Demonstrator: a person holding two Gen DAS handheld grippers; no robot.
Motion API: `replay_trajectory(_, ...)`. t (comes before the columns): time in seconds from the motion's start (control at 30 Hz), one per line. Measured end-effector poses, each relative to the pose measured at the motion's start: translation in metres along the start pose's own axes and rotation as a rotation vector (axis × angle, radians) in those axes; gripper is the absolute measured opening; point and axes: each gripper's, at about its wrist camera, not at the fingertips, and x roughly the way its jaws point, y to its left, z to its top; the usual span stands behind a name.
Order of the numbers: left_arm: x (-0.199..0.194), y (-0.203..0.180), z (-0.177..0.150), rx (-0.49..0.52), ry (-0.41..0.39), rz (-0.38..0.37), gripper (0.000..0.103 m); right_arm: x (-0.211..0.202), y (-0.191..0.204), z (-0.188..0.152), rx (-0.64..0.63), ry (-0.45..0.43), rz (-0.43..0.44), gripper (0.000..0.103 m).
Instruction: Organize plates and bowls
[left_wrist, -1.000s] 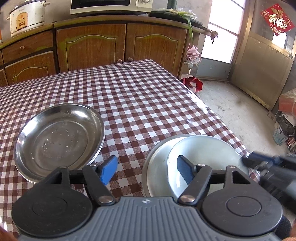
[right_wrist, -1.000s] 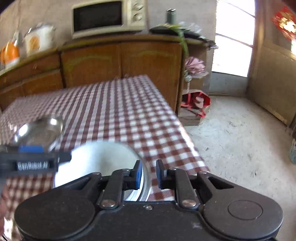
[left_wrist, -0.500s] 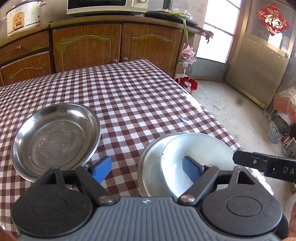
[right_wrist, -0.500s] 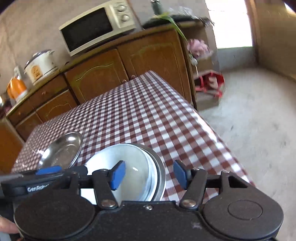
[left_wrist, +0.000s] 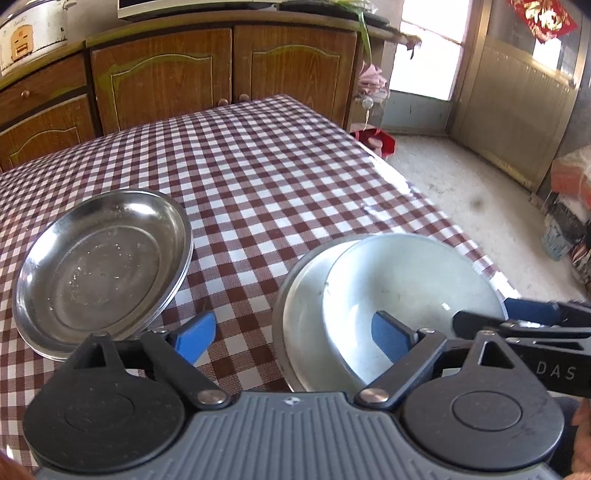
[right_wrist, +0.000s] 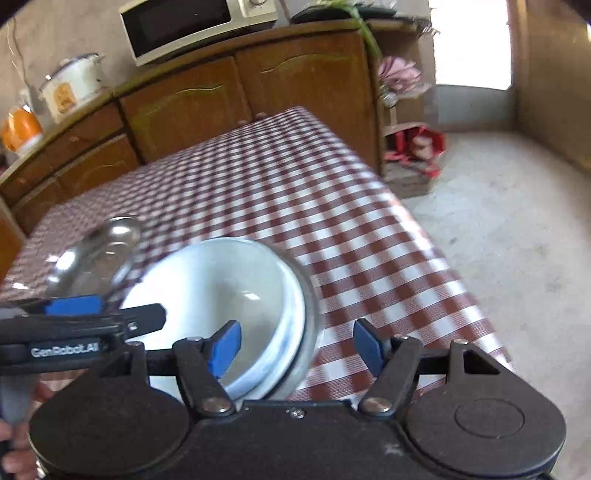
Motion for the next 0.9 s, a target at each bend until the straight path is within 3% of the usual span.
replay_trajectory(0.1, 0.0, -0.002, 0.0, 0.015, -0.003, 0.003, 0.095, -0.006, -0.002, -0.007, 0.015, -0.059, 0.033, 0.08)
replay_trajectory(0.17, 0.001, -0.003, 0.0, 0.016, -0.001, -0.003, 0.096, -0.002, -0.004, -0.004, 0.03, -0.018, 0.055, 0.08)
replay_trajectory(0.27, 0.002, -0.002, 0.0, 0.01, -0.002, 0.004, 0.1, 0.002, -0.004, -0.003, 0.04, 0.015, 0.018, 0.08)
replay_trajectory(0.5, 0.009, 0.004, 0.003, -0.017, 0.013, 0.009, 0.103, 0.03, -0.013, -0.003, 0.127, 0.106, 0.118, 0.08)
replay_trajectory(0.63, 0.015, 0.006, 0.003, 0.006, 0.01, 0.017, 0.103, 0.036, -0.014, -0.003, 0.146, 0.095, 0.125, 0.079)
replay_trajectory(0.9, 0.038, 0.016, -0.001, -0.039, 0.043, -0.084, 0.103, 0.039, -0.016, -0.002, 0.121, 0.08, 0.158, 0.075)
